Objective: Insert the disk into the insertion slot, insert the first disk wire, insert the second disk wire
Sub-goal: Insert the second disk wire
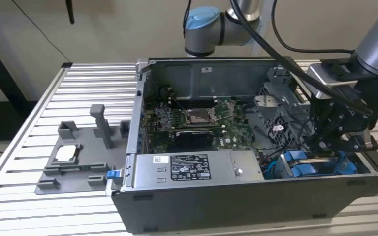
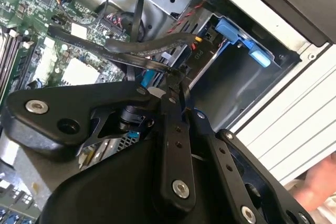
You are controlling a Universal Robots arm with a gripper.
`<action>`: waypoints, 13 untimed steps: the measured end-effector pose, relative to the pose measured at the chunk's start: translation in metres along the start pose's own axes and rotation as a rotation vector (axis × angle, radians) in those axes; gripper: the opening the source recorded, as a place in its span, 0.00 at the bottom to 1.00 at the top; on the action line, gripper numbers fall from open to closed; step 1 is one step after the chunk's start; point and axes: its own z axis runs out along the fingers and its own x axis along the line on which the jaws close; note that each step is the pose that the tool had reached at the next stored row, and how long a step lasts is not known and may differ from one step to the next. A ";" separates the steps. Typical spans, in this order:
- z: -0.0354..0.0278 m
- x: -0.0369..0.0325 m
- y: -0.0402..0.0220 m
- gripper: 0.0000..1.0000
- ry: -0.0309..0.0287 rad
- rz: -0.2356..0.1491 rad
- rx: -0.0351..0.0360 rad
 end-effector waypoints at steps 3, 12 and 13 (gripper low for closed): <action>0.0014 0.0008 -0.0015 0.16 -0.0024 0.003 -0.0009; 0.0039 0.0049 -0.0055 0.16 -0.0070 0.009 -0.0067; 0.0045 0.0053 -0.0058 0.16 -0.0076 0.009 -0.0076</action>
